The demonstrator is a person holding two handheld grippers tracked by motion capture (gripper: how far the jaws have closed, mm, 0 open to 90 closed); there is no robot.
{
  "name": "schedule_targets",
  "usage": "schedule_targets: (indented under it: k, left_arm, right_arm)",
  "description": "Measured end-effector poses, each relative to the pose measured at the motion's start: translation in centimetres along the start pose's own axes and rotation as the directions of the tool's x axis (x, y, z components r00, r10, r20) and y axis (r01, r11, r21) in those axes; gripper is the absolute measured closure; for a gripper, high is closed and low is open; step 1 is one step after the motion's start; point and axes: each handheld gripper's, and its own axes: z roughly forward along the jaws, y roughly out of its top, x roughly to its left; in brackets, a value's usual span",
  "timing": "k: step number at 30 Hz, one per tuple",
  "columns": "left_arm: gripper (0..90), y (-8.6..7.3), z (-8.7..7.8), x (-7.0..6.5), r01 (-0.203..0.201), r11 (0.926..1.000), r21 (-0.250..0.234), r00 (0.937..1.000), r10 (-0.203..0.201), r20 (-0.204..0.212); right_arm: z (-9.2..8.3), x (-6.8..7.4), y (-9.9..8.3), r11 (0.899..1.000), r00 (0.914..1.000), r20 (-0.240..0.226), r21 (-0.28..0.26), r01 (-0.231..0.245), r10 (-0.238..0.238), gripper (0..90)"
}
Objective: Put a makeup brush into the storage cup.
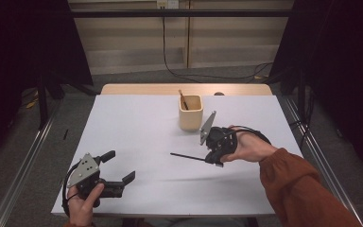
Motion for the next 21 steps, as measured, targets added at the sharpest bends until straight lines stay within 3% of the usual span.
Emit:
schedule_targets:
  k: [8,14,21]
  left_arm:
    - [2.5,0.2,-0.1,0.0,0.000,1.0000,-0.006,1.0000,0.000,-0.008]
    - [2.1,1.1,-0.7,0.1,0.021,0.9992,-0.034,0.9998,-0.021,0.003]
    - [2.0,2.1,-0.9,-0.1,-0.002,0.9979,-0.065,1.0000,0.002,0.001]
  right_arm:
    - [1.2,-0.1,-0.2,0.992,1.0000,0.002,0.125,0.003,-0.003,86.2]
    - [0.9,-0.3,-0.4,0.995,1.0000,0.006,0.099,0.005,-0.006,86.3]
    - [0.7,-0.1,-0.9,0.998,1.0000,0.005,0.055,-0.006,0.006,86.2]
